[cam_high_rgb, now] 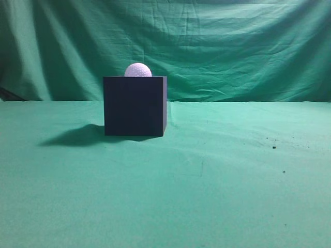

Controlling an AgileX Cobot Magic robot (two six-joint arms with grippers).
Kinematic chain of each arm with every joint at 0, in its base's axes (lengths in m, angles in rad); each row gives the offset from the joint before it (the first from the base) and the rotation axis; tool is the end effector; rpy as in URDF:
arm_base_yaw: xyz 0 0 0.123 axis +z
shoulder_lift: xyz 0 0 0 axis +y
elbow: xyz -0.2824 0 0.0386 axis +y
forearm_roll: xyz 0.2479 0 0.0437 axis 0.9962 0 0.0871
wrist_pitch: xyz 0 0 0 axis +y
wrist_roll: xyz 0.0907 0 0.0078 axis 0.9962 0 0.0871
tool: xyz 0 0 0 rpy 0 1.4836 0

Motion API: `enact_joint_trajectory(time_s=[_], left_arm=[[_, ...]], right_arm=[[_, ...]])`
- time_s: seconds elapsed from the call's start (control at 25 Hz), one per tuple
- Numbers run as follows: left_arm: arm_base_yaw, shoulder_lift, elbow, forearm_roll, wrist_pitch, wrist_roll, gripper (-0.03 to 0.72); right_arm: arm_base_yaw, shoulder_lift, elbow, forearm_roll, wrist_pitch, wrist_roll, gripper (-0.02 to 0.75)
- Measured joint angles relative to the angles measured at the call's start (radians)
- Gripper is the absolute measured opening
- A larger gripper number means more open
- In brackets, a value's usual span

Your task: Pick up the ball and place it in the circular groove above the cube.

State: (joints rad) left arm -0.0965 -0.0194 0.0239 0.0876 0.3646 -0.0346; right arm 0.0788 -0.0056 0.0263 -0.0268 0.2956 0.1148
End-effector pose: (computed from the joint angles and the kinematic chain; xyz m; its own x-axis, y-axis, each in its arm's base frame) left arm 0.0524 -0.0022 0.1734 -0.2722 0.0738 -0.9594 0.0794 0.9954 0.0540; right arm 0.0547 0.0036 0.1778 -0.2317 0.0710 -0.9702 -0.0507 0.9951 0.0850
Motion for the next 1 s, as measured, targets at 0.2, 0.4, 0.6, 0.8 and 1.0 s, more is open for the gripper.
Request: enact_joint_trajectory(time_s=[0.2,0.4,0.6,0.8,1.0], left_arm=[[0.000,0.000,0.000,0.000,0.000,0.000,0.000],[0.000,0.000,0.000,0.000,0.000,0.000,0.000],[0.000,0.000,0.000,0.000,0.000,0.000,0.000],[0.000,0.000,0.000,0.000,0.000,0.000,0.000],[0.000,0.000,0.000,0.000,0.000,0.000,0.000]], right_arm=[[-0.044,-0.004,0.000,0.006,0.053,0.002,0.000],[-0.049,-0.004,0.002,0.007,0.094,-0.007,0.050],[-0.049,-0.004,0.002,0.012,0.108,-0.009,0.050],[-0.049,-0.004,0.002,0.036,0.116,-0.007,0.050],[-0.049,-0.004,0.002,0.038,0.116,-0.005,0.050]])
